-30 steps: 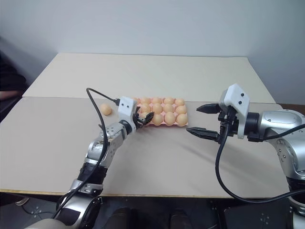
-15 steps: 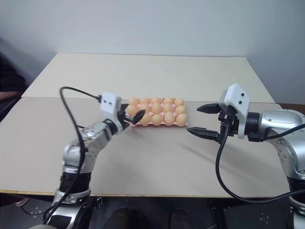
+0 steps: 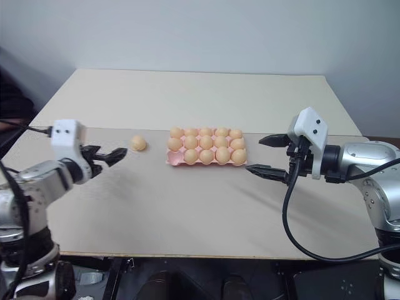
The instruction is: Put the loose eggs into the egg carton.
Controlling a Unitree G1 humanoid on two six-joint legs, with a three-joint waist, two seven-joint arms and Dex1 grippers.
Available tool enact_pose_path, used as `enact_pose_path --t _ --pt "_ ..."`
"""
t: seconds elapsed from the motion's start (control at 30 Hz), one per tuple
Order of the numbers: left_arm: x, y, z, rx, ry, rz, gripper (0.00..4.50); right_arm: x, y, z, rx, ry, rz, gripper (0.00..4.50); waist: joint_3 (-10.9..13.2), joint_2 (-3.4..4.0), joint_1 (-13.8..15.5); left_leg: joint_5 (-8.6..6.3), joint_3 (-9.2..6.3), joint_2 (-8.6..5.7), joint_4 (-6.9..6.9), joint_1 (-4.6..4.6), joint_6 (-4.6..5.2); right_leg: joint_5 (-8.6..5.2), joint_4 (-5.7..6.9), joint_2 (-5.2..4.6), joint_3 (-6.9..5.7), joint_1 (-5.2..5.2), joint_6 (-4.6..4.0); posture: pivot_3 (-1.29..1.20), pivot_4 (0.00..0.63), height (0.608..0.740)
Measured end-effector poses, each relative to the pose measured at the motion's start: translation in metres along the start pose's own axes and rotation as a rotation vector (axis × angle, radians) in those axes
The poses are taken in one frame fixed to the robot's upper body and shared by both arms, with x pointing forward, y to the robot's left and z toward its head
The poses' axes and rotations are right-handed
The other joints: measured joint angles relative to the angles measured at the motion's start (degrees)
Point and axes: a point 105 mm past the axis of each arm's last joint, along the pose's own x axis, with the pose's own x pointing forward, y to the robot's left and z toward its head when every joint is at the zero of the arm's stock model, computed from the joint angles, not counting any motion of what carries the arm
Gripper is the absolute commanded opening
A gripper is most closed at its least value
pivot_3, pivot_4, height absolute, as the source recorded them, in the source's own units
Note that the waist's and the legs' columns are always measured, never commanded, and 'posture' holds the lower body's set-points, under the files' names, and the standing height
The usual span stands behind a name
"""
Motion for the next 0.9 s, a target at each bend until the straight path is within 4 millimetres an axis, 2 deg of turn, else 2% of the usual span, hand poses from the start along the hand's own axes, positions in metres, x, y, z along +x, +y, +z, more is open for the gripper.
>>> enact_pose_path --t 0.1,0.17,0.37,0.6,0.77,0.9 --pt "-0.008 0.004 0.023 -0.057 -0.06 0.023 4.42 0.002 -0.001 0.001 -0.005 -0.002 0.006 4.5 0.0 0.0 -0.07 0.0 0.0 -0.01 -0.01 0.02 0.0 0.0 -0.02 0.0 0.01 0.03 0.0 0.0 0.15 0.74" --pt "-0.004 0.002 0.027 -0.099 -0.069 0.028 4.42 0.005 -0.001 0.0 0.002 -0.004 0.012 4.5 0.0 0.0 -0.06 0.0 0.0 -0.01 -0.01 0.01 -0.01 0.0 0.0 0.0 0.02 0.02 0.0 0.0 0.15 0.74" --pt "0.029 -0.014 0.016 -0.215 0.011 0.138 4.42 0.01 -0.001 0.0 -0.009 0.0 0.023 4.5 0.01 -0.03 0.11 0.02 -0.03 -0.03 0.03 -0.07 -0.03 0.01 0.02 -0.02 0.0 0.01 0.0 0.0 0.15 0.74" --pt "0.064 -0.045 0.013 -0.198 0.064 0.182 4.42 0.011 0.0 0.001 -0.019 -0.004 0.031 4.5 0.01 -0.03 -0.07 0.2 -0.02 -0.03 0.0 -0.11 -0.35 0.01 0.11 -0.02 0.01 -0.05 0.0 0.0 0.15 0.74" --pt "0.084 -0.04 0.004 -0.179 0.081 0.241 4.42 0.011 0.001 -0.004 -0.006 0.006 0.029 4.5 0.02 -0.04 -0.05 0.19 -0.01 -0.03 0.0 -0.08 -0.33 0.01 0.08 -0.02 0.02 -0.06 0.0 0.0 0.15 0.74" --pt "0.104 -0.027 -0.011 -0.178 0.111 0.283 4.42 0.01 0.002 -0.005 -0.001 0.009 0.028 4.5 0.02 -0.04 -0.06 0.19 -0.01 -0.03 0.0 -0.1 -0.33 0.01 0.1 -0.01 0.01 -0.07 0.0 0.0 0.15 0.74"
